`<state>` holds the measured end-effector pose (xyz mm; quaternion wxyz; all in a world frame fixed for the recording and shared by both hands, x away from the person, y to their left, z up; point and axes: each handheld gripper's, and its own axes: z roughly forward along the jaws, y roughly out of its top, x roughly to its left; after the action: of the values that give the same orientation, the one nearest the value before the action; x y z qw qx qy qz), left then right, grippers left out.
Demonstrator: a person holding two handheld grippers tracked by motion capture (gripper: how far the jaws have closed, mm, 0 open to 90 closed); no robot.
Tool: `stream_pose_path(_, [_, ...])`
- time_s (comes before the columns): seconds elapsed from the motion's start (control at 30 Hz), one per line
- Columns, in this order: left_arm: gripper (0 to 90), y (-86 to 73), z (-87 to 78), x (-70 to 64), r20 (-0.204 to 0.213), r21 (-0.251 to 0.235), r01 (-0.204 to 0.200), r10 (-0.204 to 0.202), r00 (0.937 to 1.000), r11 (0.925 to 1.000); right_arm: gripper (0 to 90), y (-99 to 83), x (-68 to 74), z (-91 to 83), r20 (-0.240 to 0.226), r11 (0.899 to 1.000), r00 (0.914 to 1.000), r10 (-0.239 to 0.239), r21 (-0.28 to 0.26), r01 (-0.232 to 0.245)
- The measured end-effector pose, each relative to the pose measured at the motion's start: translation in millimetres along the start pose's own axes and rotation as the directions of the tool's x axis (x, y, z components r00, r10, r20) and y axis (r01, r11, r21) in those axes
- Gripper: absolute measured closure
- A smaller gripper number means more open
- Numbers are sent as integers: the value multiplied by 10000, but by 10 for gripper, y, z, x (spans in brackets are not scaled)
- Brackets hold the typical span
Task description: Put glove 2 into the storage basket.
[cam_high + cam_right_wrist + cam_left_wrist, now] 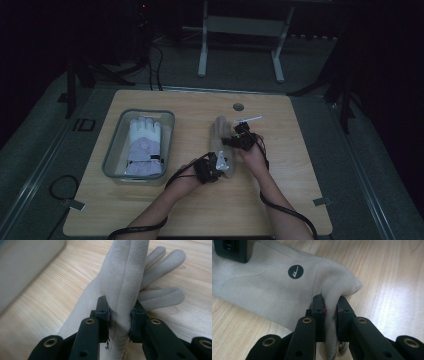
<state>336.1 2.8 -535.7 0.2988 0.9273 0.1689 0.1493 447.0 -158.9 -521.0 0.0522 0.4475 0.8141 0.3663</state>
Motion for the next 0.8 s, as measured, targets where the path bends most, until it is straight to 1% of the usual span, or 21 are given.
stream_pose_path(0.03, [809,12,-44,1,-34,-10,-15,15,10000,10000,739,8,2,-15,-95,10000,10000,-9,-52,8])
stream_pose_path(0.1, [810,28,-101,-7,-67,-35,-111,111,9999,9999,739,27,36,-49,15,9998,9998,-184,-83,184])
stream_pose_path(0.23, [812,40,-237,-11,-83,-10,-245,245,9997,9997,739,54,96,-97,-162,9995,9996,-218,-219,214])
stream_pose_path(0.3, [812,35,-290,-10,-74,14,-292,292,9995,9996,739,71,145,-121,-142,9993,9995,-292,-246,289])
stream_pose_path(0.4, [813,23,-389,-5,-55,54,-350,350,9994,9994,739,107,211,-154,-349,9990,9989,-302,-346,290])
stream_pose_path(0.43, [813,20,-414,-3,-74,66,-349,350,9994,9994,739,124,226,-159,-503,9991,9984,-253,-366,235])
stream_pose_path(0.47, [813,15,-463,6,-141,119,-374,375,9992,9992,739,138,245,-165,-538,9990,9982,-245,-391,224])
stream_pose_path(0.6, [814,-13,-624,51,-180,240,-405,410,9990,9989,739,237,395,-179,-541,9972,9968,-586,-496,559])
stream_pose_path(0.67, [814,-31,-704,71,-290,310,-423,432,9986,9986,738,284,462,-176,-591,9966,9959,-679,-499,650])
stream_pose_path(0.8, [814,-89,-852,121,-381,494,-359,378,9986,9981,739,400,631,-151,-657,9940,9931,-975,-562,939])
